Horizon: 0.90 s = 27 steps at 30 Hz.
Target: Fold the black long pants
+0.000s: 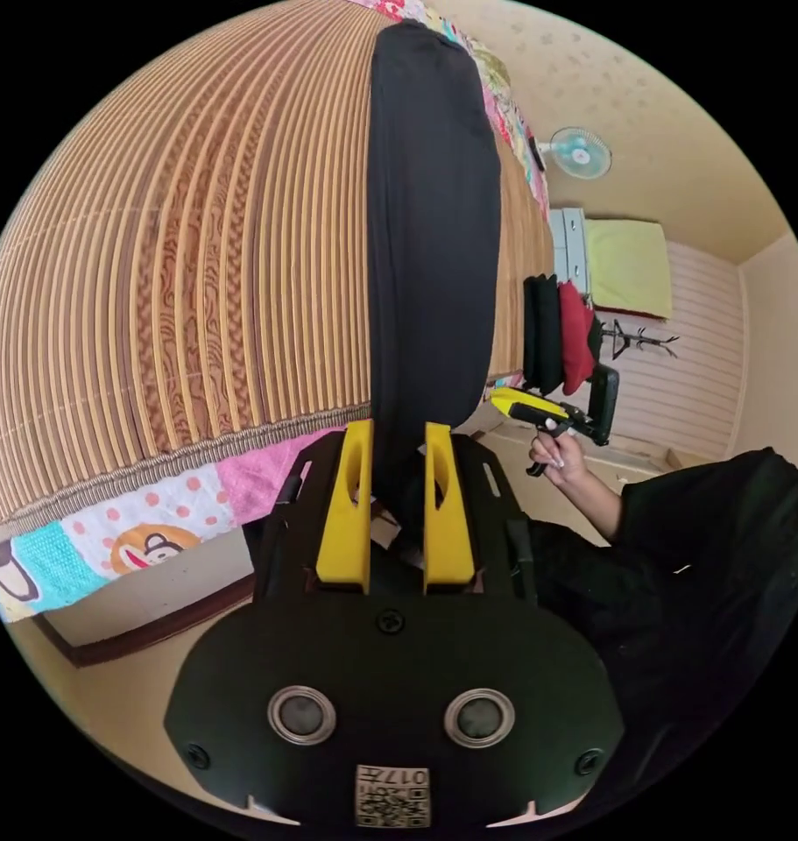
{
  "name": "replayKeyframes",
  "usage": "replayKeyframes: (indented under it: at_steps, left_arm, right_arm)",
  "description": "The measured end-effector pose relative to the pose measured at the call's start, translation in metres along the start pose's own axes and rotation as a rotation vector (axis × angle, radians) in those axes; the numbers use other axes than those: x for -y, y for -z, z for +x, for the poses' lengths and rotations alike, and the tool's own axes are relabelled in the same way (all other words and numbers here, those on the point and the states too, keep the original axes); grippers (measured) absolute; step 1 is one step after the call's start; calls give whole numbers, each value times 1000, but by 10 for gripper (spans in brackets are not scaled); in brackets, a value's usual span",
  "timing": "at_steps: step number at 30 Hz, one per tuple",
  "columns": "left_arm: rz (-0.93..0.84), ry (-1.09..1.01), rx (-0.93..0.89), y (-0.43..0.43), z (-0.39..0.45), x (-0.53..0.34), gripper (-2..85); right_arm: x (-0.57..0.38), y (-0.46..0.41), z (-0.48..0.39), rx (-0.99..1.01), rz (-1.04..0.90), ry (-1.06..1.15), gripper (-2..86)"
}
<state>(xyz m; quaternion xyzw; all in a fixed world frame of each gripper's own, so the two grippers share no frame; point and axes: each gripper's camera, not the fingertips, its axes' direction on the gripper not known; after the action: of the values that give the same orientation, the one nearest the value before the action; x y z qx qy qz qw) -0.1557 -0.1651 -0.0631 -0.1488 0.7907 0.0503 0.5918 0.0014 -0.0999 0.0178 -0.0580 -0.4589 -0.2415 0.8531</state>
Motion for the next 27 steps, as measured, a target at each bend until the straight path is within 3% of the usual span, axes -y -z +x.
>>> replayKeyframes:
  at_steps: [5,11,15,20,27]
  left_arm:
    - [71,24,-88,-8,-38,34,123]
    - [-11,-83,-24,-40,-44,67,104]
    - [-59,-92,-80,-70,-53,76,100]
    - [-92,-61,-107,-100,-71,72,69]
    - [-69,-112,-384,-115,-90,20,45]
  right_arm:
    - [36,28,63,278,72,-81,139]
    - [77,28,100,463,37,-81,144]
    - [89,26,116,590,14,-93,138]
    - [93,20,119,633,-54,-58,91]
    - [54,40,121,797,4,-49,17]
